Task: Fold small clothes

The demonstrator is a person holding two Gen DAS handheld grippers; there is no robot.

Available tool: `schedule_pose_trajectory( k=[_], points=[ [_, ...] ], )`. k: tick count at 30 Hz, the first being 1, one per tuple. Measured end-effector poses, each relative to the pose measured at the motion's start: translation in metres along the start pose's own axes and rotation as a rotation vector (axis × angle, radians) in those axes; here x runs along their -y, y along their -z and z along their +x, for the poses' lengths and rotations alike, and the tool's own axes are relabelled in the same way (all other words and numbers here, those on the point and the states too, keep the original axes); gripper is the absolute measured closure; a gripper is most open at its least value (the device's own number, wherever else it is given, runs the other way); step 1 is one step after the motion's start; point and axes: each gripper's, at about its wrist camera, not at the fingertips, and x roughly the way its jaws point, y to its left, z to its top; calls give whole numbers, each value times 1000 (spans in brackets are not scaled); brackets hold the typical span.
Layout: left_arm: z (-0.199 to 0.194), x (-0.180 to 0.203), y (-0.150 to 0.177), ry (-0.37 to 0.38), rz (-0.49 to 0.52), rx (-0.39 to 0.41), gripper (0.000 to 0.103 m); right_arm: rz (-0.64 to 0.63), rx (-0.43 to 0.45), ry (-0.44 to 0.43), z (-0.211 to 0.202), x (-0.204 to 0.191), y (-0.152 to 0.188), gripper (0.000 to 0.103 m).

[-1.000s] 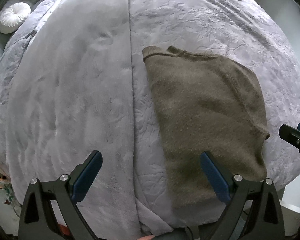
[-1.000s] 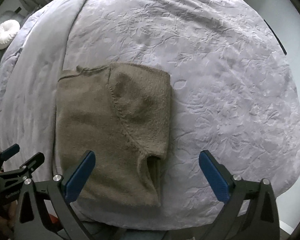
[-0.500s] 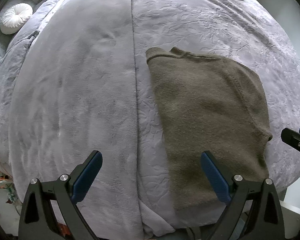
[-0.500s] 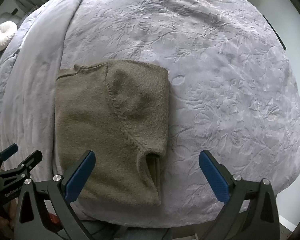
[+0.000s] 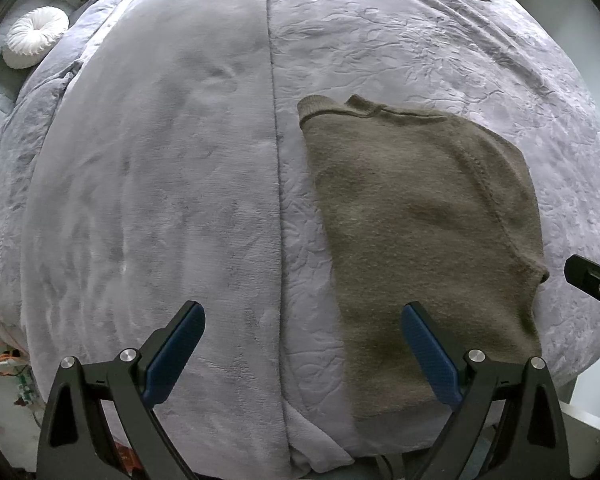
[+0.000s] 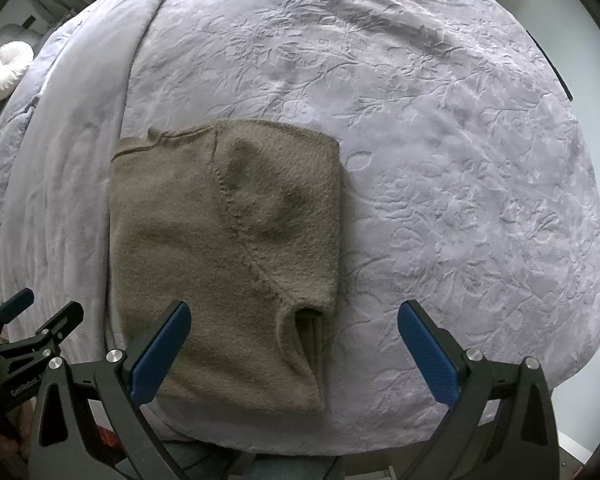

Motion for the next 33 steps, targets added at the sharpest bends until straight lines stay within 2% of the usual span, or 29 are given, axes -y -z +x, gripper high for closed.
schedule_pose_trajectory(
  k=[33],
  points=[
    [1,-4,-1,-7,-3,-8,4,-6,-3,5,2,-3,-3,0]
  ],
)
